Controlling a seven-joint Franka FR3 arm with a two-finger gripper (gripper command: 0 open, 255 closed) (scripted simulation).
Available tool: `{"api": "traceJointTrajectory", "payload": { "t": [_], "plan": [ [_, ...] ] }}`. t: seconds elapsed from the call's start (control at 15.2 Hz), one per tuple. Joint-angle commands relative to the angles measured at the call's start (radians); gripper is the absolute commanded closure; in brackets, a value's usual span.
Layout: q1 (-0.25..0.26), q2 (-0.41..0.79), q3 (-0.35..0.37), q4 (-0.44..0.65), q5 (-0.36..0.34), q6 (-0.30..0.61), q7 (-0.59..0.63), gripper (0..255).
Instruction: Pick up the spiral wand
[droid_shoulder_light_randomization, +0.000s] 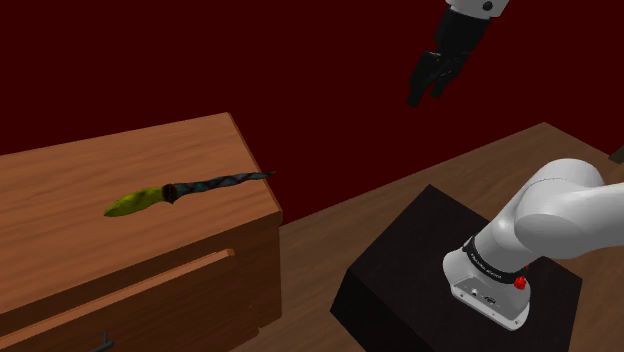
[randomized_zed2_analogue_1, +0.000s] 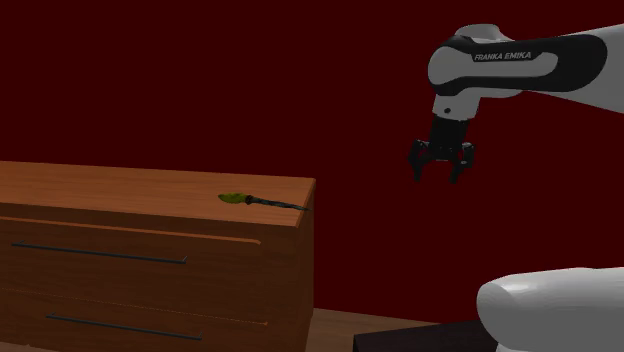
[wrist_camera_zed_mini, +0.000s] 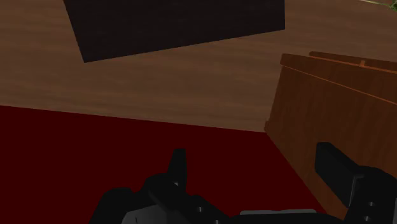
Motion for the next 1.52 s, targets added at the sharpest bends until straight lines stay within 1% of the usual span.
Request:
{"api": "traceJointTrajectory", "payload": {
  "t": [0.0,0.33,0.66,1.06,1.45],
  "plan": [
    [0.000,0.000,0.000,0.000,0.000,0.000,0.000,0],
    [0.057,0.190,0.026,0.092,0.009,0.094,-0.092,0],
    [0.108,0.371,0.060,0.205,0.013,0.157,-0.178,0],
    [0.163,0.576,0.110,0.363,0.003,0.199,-0.270,0],
    [0.217,0.769,0.169,0.539,-0.028,0.209,-0.347,0]
  ]
}}
